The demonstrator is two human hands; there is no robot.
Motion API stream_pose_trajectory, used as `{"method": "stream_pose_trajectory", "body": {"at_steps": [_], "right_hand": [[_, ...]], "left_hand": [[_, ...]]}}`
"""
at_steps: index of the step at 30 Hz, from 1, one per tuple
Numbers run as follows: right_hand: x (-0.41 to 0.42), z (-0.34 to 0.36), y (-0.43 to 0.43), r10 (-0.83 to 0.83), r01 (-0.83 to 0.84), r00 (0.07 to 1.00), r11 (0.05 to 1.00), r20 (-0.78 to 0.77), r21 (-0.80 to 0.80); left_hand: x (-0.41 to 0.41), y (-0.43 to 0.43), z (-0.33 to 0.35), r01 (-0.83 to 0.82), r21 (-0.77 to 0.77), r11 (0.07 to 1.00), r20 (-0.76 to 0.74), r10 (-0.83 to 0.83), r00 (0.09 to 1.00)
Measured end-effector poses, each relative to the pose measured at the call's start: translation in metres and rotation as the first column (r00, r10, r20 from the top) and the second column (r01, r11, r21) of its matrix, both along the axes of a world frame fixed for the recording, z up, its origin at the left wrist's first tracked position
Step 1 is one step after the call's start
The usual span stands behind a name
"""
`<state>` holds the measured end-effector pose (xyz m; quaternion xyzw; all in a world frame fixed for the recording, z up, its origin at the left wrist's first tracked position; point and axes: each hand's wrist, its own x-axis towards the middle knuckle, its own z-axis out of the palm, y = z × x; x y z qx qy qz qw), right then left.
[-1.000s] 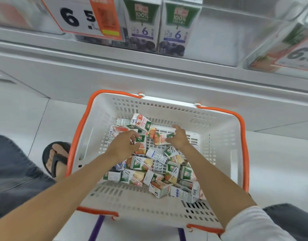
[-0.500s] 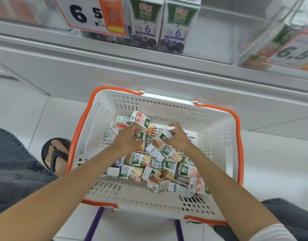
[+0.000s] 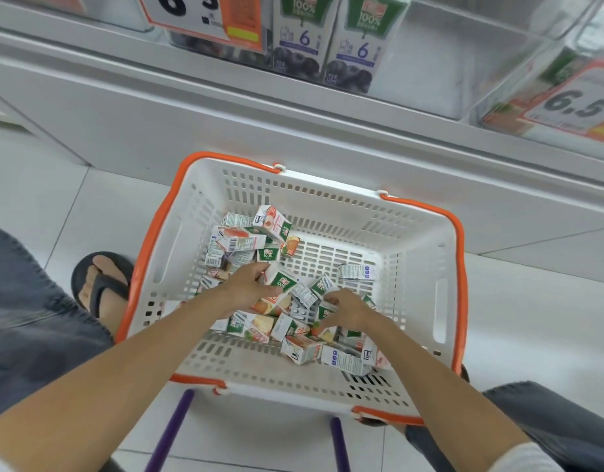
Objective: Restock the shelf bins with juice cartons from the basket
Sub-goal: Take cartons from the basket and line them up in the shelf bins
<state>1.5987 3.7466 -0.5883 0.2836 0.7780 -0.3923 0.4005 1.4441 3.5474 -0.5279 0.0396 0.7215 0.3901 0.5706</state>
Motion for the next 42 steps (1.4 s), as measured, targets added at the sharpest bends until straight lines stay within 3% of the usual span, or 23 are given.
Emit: {"method": "stream_pose_trajectory", "body": {"at_steps": [5, 8, 12, 15, 19, 22, 26, 29, 31, 34, 38, 42], "right_hand": [[-0.002, -0.004, -0.004, 0.04, -0.039, 0.998, 0.999, -0.042, 0.031], [-0.004, 0.019, 0.008, 0.02, -0.019, 0.989, 1.0, -0.145, 0.014], [-0.036, 0.099, 0.044, -0.225, 0.189, 0.9, 0.973, -0.374, -0.131], [-0.059, 0.175, 0.06, -0.292, 0.174, 0.83, 0.945, -0.476, -0.276], [-0.064, 0.246, 0.062, -0.346, 0.181, 0.736, 0.929, -0.582, -0.324], [-0.054, 0.285, 0.073, -0.338, 0.203, 0.679, 0.94, -0.651, -0.275], [-0.03, 0.336, 0.098, -0.331, 0.174, 0.709, 0.938, -0.623, -0.3], [-0.012, 0.375, 0.116, -0.346, 0.194, 0.641, 0.937, -0.685, -0.291], [-0.003, 0.398, 0.129, -0.354, 0.241, 0.551, 0.935, -0.756, -0.262], [0.007, 0.421, 0.152, -0.285, 0.354, 0.404, 0.925, -0.869, -0.139], [0.002, 0.434, 0.193, -0.285, 0.493, 0.172, 0.853, -0.943, -0.168], [-0.034, 0.426, 0.232, -0.241, 0.582, 0.057, 0.796, -0.969, -0.164]], "left_hand": [[-0.002, 0.0, 0.006, -0.047, -0.005, 0.999, 0.041, 0.047, 0.998], [-0.004, 0.006, 0.014, -0.054, -0.012, 0.998, 0.008, 0.054, 0.999], [-0.011, 0.023, 0.041, -0.087, 0.046, 0.995, -0.053, 0.089, 0.995], [-0.013, 0.045, 0.081, -0.062, 0.099, 0.993, -0.071, 0.069, 0.995], [-0.002, 0.083, 0.146, -0.009, 0.32, 0.947, 0.029, -0.001, 1.0], [0.014, 0.111, 0.184, 0.049, 0.368, 0.928, -0.117, -0.006, 0.993], [0.031, 0.147, 0.234, 0.105, 0.467, 0.878, -0.265, 0.026, 0.964], [0.042, 0.175, 0.271, 0.191, 0.497, 0.847, -0.443, 0.058, 0.895], [0.046, 0.191, 0.294, 0.254, 0.538, 0.804, -0.516, 0.076, 0.853], [0.043, 0.213, 0.321, 0.415, 0.534, 0.737, -0.687, 0.092, 0.721], [0.015, 0.235, 0.34, 0.409, 0.391, 0.825, -0.867, 0.181, 0.464], [-0.025, 0.255, 0.336, 0.407, 0.098, 0.908, -0.948, -0.039, 0.317]]}}
